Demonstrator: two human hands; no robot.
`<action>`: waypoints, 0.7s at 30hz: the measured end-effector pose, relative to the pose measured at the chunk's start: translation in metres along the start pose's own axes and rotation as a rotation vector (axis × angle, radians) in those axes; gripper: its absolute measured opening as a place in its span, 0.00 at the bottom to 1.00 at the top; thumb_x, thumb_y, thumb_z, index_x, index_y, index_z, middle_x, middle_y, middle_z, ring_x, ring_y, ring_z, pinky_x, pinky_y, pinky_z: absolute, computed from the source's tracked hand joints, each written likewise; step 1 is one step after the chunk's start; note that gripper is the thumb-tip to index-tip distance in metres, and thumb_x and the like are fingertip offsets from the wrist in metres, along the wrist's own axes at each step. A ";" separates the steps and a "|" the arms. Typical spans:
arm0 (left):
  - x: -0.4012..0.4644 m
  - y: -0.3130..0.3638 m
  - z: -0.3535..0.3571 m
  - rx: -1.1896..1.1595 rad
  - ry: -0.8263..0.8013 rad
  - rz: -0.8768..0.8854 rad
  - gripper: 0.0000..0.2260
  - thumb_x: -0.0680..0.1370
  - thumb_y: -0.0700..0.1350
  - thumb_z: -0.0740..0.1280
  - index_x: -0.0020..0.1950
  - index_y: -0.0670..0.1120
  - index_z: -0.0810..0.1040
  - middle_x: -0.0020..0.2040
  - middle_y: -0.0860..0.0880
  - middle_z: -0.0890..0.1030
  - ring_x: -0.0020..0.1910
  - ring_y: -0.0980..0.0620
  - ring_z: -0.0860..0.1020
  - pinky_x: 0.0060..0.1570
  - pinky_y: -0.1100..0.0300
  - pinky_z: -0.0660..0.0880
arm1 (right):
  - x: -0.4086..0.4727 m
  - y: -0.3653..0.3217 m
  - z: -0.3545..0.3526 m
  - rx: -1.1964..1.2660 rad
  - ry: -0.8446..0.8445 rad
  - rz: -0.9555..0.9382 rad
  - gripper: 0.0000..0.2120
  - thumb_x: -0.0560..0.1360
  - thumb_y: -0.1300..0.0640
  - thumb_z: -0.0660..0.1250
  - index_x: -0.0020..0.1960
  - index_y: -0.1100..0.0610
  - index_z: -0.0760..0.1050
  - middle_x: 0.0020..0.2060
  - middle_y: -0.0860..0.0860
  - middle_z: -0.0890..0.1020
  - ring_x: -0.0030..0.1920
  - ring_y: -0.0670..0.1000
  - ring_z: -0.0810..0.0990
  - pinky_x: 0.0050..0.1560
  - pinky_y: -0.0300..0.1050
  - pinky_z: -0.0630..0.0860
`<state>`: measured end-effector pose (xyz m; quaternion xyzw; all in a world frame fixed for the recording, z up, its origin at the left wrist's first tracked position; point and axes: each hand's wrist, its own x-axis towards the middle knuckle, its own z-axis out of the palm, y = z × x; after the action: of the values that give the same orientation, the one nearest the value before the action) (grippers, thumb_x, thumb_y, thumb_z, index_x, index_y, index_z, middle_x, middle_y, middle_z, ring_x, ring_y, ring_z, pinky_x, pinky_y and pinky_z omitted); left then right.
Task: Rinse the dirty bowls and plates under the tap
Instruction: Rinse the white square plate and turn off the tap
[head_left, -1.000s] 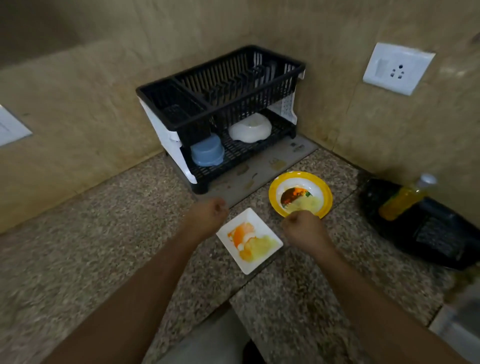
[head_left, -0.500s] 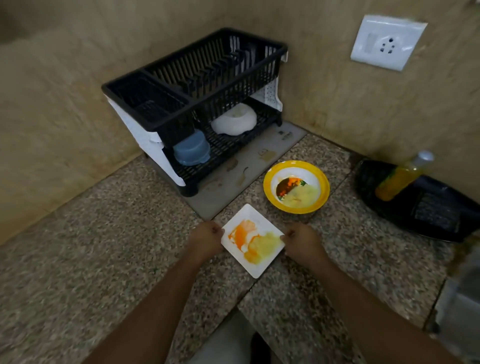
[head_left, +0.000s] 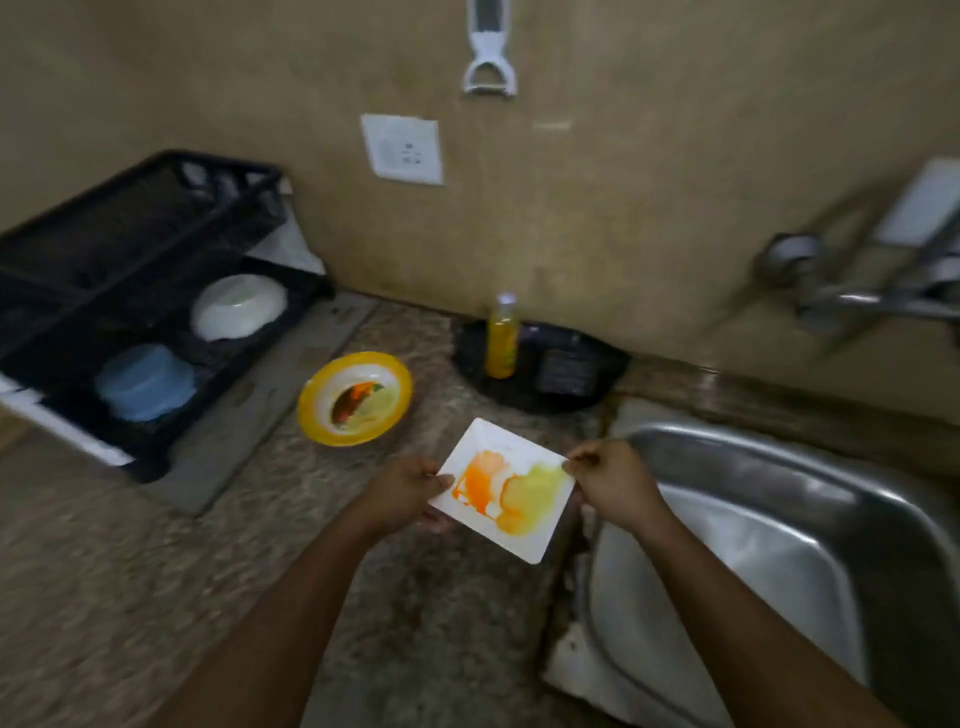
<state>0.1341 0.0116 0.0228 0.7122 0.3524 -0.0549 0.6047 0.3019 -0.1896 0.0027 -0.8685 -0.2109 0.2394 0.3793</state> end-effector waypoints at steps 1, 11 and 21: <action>0.006 0.011 0.021 0.010 -0.030 0.010 0.08 0.81 0.40 0.64 0.54 0.37 0.80 0.38 0.44 0.84 0.31 0.49 0.82 0.29 0.59 0.79 | -0.006 0.011 -0.023 0.036 0.048 0.014 0.05 0.75 0.57 0.69 0.42 0.54 0.83 0.34 0.49 0.83 0.34 0.44 0.80 0.36 0.36 0.73; 0.043 0.102 0.187 -0.019 -0.192 0.154 0.08 0.82 0.38 0.62 0.56 0.36 0.78 0.35 0.44 0.84 0.27 0.50 0.82 0.27 0.62 0.78 | -0.050 0.077 -0.202 0.241 0.917 0.195 0.07 0.78 0.51 0.62 0.50 0.53 0.75 0.42 0.52 0.81 0.47 0.59 0.80 0.45 0.47 0.72; 0.057 0.132 0.221 0.006 -0.231 0.187 0.08 0.82 0.39 0.61 0.58 0.39 0.77 0.40 0.42 0.84 0.30 0.49 0.83 0.34 0.58 0.82 | -0.014 0.071 -0.267 -0.272 0.959 0.217 0.16 0.79 0.41 0.58 0.55 0.54 0.71 0.47 0.54 0.81 0.47 0.59 0.81 0.39 0.45 0.67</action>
<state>0.3279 -0.1650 0.0445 0.7324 0.2127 -0.0809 0.6417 0.4578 -0.3902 0.1123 -0.9391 0.0490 -0.1778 0.2900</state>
